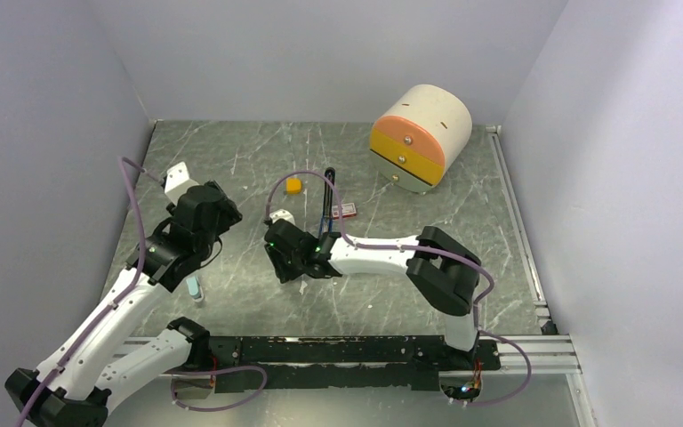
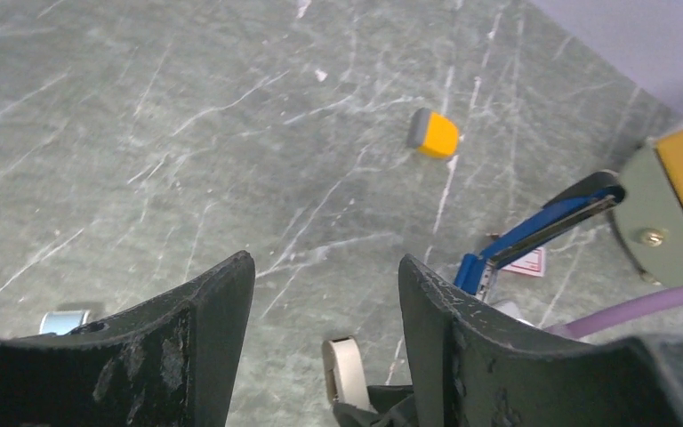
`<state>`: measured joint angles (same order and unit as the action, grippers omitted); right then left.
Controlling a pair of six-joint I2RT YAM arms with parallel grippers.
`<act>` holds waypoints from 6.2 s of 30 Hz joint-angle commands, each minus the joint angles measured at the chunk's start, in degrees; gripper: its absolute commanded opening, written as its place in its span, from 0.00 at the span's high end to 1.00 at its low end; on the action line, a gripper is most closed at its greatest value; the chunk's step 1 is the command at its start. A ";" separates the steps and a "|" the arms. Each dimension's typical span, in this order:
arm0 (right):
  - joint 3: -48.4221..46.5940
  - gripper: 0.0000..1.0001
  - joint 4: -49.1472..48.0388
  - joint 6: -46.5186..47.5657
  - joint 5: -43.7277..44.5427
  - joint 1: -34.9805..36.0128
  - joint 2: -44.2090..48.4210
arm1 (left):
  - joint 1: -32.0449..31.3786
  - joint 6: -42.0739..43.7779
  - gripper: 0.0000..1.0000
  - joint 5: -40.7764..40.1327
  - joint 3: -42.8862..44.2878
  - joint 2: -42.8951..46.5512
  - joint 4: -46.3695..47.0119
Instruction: Load the staples into the stapler
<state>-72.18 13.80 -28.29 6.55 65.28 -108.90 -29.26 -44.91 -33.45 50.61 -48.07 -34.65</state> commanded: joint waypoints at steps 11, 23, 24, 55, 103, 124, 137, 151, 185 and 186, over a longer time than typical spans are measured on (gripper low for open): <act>-1.55 0.79 1.43 -5.39 4.15 -0.66 0.30 | 0.47 -0.39 0.35 5.99 -7.67 1.69 2.54; 10.46 0.83 -11.97 -16.57 -7.50 -9.74 11.29 | 0.44 -4.47 0.33 33.68 -19.04 0.56 15.97; 10.94 0.83 -12.64 -17.40 -8.71 -10.29 11.58 | 0.43 -4.18 0.35 36.34 -19.77 -0.99 17.87; 17.92 0.82 -17.96 -23.58 -19.99 -16.29 18.12 | 0.42 1.16 0.95 51.25 -30.76 -8.58 42.36; -9.31 0.58 2.93 0.42 -35.90 -30.29 9.15 | 0.12 15.19 0.95 57.16 -18.16 -4.57 26.37; 7.35 0.22 -11.96 -12.23 -5.38 -17.99 18.93 | 0.08 -3.98 0.95 52.40 -21.69 -10.95 45.18; 4.69 0.66 -9.87 -14.28 -5.62 -17.38 14.77 | 0.08 -2.84 0.95 51.75 -21.35 -12.71 44.63; -9.98 0.76 2.42 -4.97 5.21 -13.77 0.55 | 0.17 1.96 0.36 20.05 -15.26 0.71 17.31; -25.53 0.51 16.42 0.48 10.39 -9.52 -17.25 | 0.25 14.87 0.21 -1.81 2.00 0.04 -1.63; -25.24 0.50 16.00 0.41 10.09 -9.55 -16.88 | 0.25 14.40 0.21 -1.25 2.15 -0.86 -1.93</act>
<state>-96.01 30.33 -28.64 16.71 55.57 -125.54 -29.08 -31.44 -32.91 50.43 -46.85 -34.22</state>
